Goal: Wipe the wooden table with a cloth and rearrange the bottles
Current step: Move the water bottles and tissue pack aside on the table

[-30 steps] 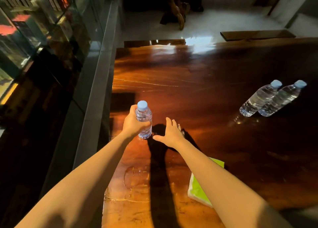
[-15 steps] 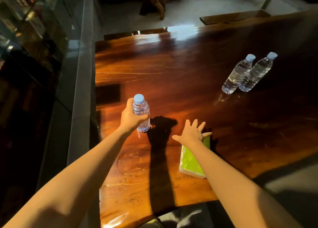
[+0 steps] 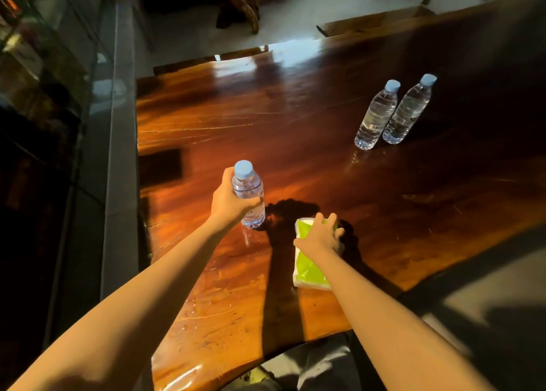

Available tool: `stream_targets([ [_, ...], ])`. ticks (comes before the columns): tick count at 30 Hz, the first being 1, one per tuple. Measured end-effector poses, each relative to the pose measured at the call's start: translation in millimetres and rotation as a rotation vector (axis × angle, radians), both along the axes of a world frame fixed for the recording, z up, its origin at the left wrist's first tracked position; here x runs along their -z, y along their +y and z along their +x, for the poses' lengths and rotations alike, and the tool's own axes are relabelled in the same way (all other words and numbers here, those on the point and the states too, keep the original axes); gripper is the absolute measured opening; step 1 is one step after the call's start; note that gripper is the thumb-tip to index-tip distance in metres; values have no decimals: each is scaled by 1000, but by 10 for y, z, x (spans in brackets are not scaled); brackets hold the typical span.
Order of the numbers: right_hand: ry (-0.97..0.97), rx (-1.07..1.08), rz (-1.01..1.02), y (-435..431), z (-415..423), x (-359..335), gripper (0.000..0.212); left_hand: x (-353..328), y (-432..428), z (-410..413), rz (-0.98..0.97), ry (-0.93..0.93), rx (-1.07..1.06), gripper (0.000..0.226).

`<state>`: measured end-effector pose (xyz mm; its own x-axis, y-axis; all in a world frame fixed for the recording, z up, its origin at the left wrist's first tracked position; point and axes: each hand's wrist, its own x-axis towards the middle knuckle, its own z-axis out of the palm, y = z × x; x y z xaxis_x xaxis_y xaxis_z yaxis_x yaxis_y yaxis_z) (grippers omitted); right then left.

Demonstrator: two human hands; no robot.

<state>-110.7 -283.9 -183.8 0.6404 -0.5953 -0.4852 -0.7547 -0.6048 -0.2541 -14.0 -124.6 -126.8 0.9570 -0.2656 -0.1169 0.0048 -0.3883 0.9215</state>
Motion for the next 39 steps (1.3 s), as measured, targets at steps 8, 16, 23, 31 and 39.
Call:
stream_targets([
  [8, -108, -83, 13, -830, 200, -140, 95, -85, -646, 56, 15, -41, 77, 57],
  [16, -154, -166, -35, -2084, 427, -387, 86, -151, -1811, 170, 3, -11, 141, 62],
  [23, -175, -231, -72, -3159, 615, -551, 82, -144, -2887, 209, -37, 31, 154, 62],
  [31, -110, -270, -70, -4000, 777, -365, 84, -42, -3840, 245, -51, 62, 148, 68],
  [39, -45, -312, -19, -4279, 962, -36, 81, 78, -4227, 341, 33, 103, 100, 76],
])
